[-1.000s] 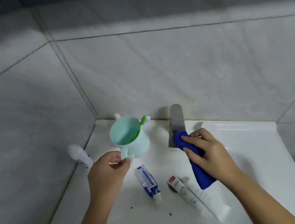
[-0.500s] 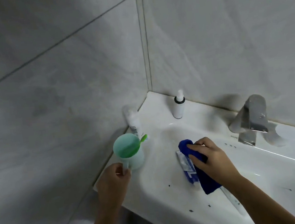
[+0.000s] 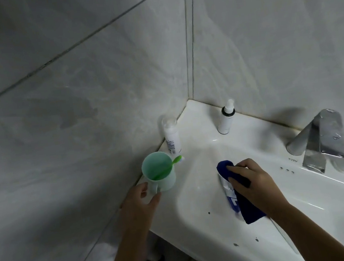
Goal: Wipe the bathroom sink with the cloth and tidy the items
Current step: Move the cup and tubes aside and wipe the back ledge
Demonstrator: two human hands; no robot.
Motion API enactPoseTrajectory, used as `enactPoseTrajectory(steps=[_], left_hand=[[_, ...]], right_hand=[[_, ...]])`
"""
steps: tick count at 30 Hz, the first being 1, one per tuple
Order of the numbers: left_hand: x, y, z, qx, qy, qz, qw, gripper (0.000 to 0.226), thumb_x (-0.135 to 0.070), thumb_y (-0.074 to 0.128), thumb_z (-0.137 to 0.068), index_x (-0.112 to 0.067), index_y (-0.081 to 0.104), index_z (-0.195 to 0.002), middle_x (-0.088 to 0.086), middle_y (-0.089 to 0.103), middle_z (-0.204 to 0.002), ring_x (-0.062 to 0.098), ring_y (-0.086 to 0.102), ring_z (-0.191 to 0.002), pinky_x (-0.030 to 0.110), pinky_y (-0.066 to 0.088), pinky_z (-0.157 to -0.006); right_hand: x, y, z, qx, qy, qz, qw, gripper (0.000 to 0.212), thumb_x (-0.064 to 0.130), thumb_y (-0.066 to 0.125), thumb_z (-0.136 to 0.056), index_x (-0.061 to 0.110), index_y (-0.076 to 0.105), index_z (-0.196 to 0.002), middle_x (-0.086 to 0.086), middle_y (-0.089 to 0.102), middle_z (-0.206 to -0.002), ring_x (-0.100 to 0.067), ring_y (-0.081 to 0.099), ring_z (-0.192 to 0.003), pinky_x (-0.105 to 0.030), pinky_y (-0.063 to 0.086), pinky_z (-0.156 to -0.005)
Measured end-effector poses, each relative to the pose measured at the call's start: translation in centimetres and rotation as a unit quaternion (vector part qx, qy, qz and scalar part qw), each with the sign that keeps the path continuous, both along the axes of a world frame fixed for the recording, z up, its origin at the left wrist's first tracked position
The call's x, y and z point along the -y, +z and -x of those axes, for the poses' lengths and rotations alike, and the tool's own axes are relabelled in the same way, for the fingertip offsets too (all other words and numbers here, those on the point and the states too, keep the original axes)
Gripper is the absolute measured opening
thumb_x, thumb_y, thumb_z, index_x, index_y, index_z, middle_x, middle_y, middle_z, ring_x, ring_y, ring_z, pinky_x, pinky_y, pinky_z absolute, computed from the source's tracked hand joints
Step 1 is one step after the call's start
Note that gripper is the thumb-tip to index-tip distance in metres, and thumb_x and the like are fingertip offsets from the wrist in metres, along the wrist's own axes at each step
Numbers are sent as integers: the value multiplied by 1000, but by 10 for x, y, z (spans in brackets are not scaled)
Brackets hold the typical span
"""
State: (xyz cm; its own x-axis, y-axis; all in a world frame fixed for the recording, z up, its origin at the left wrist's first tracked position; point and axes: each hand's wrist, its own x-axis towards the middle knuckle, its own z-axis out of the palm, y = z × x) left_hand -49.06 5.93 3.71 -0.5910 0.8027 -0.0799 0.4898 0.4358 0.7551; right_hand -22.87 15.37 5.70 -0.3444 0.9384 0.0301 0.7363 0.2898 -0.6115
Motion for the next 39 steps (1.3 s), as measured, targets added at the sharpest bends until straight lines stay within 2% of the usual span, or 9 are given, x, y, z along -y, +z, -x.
enactPoseTrajectory(steps=[5, 9, 11, 15, 20, 26, 30, 36, 39], left_hand=[[2, 39, -31, -32, -1, -110, 993, 25, -11, 76, -74, -12, 63, -96, -3, 62, -83, 13, 59, -78, 15, 40, -67], [-22, 66, -86, -25, -111, -157, 981, 21, -8, 73, -76, -14, 65, -95, -21, 57, -79, -6, 57, -74, 7, 42, -66], [-36, 76, -119, -2, -158, -182, 970, 24, -9, 73, -76, -20, 64, -95, -22, 59, -82, -14, 55, -83, 2, 41, -69], [-60, 83, -179, 54, -256, -204, 943, 30, -13, 73, -77, -37, 59, -89, -15, 65, -86, -5, 59, -84, 5, 41, -70], [-80, 79, -259, 97, -374, -217, 896, 19, -39, 58, -78, -32, 59, -96, -14, 62, -95, 1, 59, -87, 8, 42, -74], [-113, 42, -359, 107, -434, -163, 880, 36, -37, 62, -76, -16, 63, -105, -22, 55, -100, -7, 53, -95, 6, 41, -79], [-136, 18, -410, 61, -411, -121, 902, 40, -23, 69, -81, -14, 56, -118, -7, 51, -116, -1, 46, -99, 3, 33, -76], [-174, -23, -453, -4, -415, -15, 909, 69, -26, 68, -82, -22, 33, -141, 1, 24, -148, 17, 28, -133, 26, 32, -103], [-186, -42, -464, -14, -380, 8, 925, 74, -26, 70, -79, -22, 30, -142, 3, 24, -149, 22, 28, -134, 36, 34, -105]], right_hand=[[4, 15, -25, -19, 6, -66, 998, 30, 8, 68, -79, 12, 66, -108, 0, 55, -97, -12, 51, -71, -10, 35, -62], [10, 28, -60, -49, -14, -89, 995, 33, 23, 62, -79, 12, 66, -110, 1, 55, -98, -6, 50, -79, -6, 41, -68], [17, 33, -82, -79, -50, -93, 991, 36, 26, 59, -78, 15, 65, -112, 7, 52, -99, -2, 50, -86, -3, 38, -78], [32, 44, -129, -112, -117, -110, 981, 35, 31, 59, -79, 16, 66, -110, 13, 50, -100, 8, 51, -91, -2, 37, -78], [50, 45, -196, -111, -212, -116, 964, 40, 42, 52, -78, 20, 67, -108, 14, 50, -98, 5, 52, -86, -4, 38, -71], [56, 31, -275, -98, -301, -93, 944, 26, 21, 64, -81, 14, 67, -105, 12, 51, -94, 6, 51, -87, -3, 37, -71], [54, 14, -318, -110, -342, -74, 930, 25, 9, 67, -81, 15, 68, -105, 7, 54, -95, 5, 51, -88, -2, 36, -72], [46, -7, -358, -118, -359, -56, 924, 26, 12, 66, -82, 17, 66, -108, 5, 54, -97, 2, 51, -91, -5, 38, -74], [44, -14, -367, -125, -361, -46, 923, 26, 13, 66, -82, 17, 66, -108, 6, 54, -97, 1, 52, -90, -5, 39, -73]])
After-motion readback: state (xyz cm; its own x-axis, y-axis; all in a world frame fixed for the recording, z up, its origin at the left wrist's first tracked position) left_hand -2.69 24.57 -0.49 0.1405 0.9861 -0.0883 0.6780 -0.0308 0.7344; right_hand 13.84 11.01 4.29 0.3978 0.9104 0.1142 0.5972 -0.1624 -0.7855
